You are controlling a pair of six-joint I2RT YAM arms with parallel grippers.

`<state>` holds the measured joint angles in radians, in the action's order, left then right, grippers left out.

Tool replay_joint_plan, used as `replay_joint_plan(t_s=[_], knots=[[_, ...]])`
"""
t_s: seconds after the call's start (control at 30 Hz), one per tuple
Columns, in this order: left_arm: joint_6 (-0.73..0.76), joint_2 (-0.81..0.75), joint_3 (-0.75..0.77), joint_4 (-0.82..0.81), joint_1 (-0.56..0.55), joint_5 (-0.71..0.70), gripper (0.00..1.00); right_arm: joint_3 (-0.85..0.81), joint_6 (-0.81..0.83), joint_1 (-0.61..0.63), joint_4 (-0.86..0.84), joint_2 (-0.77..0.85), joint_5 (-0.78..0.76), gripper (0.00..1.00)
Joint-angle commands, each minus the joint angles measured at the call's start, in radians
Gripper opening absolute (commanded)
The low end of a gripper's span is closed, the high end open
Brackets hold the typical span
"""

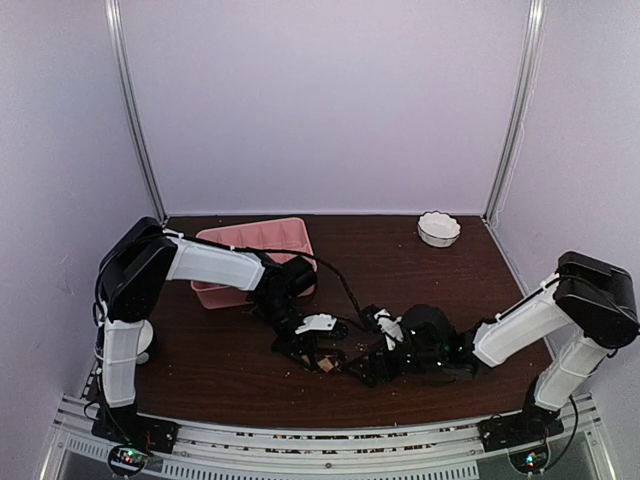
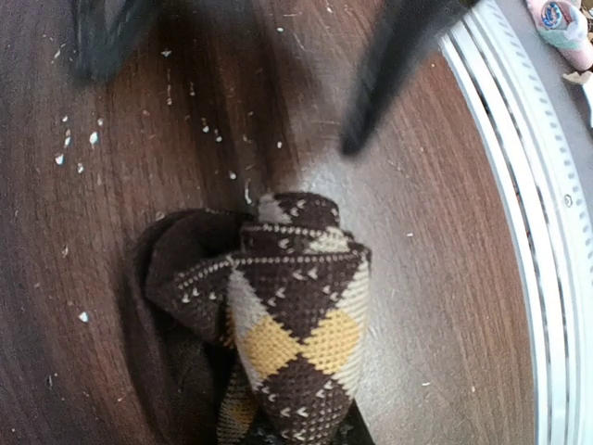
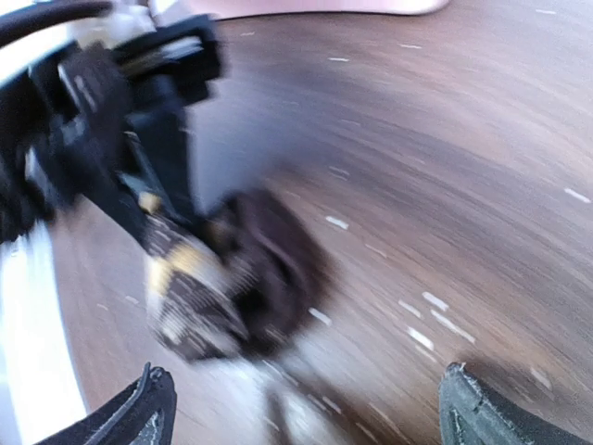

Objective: Roll the socks
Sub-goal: Roll the sock at the center of the board.

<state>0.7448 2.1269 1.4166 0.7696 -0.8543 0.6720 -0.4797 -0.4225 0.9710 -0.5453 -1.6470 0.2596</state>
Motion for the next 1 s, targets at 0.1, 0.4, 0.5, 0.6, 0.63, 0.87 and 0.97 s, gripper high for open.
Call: replay_joint_plan(t_s=[0.1, 0.4, 0.5, 0.6, 0.63, 0.87, 0.97], knots=[[-0.04, 0.043, -0.03, 0.08, -0.014, -0.17, 0.0, 0.222, -0.165, -0.016, 0.066, 0.118, -0.274, 1.0], [-0.012, 0.099, 0.019, 0.186, -0.031, -0.065, 0.0, 0.161, 0.066, 0.178, 0.085, 0.109, -0.402, 1.0], [0.005, 0.158, 0.078, 0.288, -0.025, 0.024, 0.0, 0.184, 0.206, 0.28, 0.032, 0.149, -0.477, 1.0], [0.031, 0.218, 0.132, 0.372, -0.022, 0.08, 0.0, 0.158, 0.294, 0.325, 0.052, 0.162, -0.507, 1.0], [0.033, 0.231, 0.138, 0.384, -0.022, 0.089, 0.0, 0.126, 0.313, 0.33, 0.093, 0.163, -0.501, 1.0], [0.024, 0.275, 0.165, 0.398, -0.022, 0.065, 0.0, -0.116, 0.492, 0.378, 0.316, 0.06, -0.497, 0.79], [0.025, 0.28, 0.171, 0.399, -0.022, 0.058, 0.0, -0.188, 0.555, 0.379, 0.36, 0.009, -0.49, 0.74]])
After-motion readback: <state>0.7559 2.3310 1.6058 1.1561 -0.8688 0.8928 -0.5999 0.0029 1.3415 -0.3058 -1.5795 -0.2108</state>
